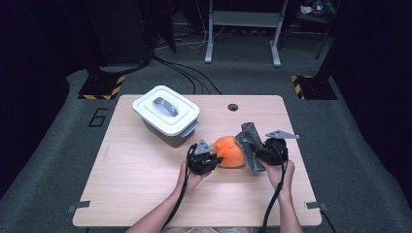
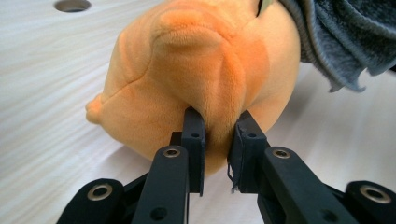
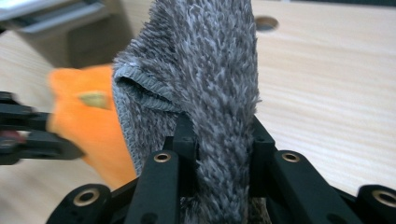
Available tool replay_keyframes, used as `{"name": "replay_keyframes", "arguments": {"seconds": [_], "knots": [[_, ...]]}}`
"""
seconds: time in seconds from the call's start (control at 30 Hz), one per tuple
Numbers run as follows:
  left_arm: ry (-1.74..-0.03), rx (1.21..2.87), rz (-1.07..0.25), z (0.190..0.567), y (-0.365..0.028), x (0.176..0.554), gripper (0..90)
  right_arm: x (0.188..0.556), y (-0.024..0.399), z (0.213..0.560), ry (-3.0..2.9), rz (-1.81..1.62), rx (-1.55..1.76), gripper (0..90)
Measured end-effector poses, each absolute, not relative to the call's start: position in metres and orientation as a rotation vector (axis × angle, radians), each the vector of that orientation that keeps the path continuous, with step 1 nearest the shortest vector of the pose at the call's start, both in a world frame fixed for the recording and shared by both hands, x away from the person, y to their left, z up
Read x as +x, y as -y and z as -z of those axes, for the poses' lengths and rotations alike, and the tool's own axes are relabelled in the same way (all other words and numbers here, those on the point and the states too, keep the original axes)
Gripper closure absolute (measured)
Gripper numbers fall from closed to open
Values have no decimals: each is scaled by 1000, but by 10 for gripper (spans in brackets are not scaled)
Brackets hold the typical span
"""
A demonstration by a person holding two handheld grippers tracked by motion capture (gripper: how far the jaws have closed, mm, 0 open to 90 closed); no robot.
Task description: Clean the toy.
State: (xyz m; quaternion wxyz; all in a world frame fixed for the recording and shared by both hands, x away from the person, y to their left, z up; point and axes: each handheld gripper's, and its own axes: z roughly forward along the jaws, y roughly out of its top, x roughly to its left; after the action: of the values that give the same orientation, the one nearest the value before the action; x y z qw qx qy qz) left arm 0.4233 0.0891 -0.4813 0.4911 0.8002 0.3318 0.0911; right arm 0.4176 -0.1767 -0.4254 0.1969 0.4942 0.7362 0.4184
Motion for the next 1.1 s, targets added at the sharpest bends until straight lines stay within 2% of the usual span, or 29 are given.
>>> {"name": "replay_keyframes", "arguments": {"seconds": [0.27, 0.6, 0.8, 1.1], "knots": [[-862, 1913, -58, 479, -93, 429, 774, 406, 138, 404, -2146, -1205, 1241, 710], [-881, 1930, -61, 483, -96, 434, 767, 413, 104, 416, -2190, -1057, 1157, 707], [-887, 1923, -57, 485, -97, 437, 767, 416, 108, 418, -2178, -1045, 1159, 712], [-905, 1906, -38, 488, -100, 437, 766, 427, 153, 432, -2111, -1081, 1341, 711]]}}
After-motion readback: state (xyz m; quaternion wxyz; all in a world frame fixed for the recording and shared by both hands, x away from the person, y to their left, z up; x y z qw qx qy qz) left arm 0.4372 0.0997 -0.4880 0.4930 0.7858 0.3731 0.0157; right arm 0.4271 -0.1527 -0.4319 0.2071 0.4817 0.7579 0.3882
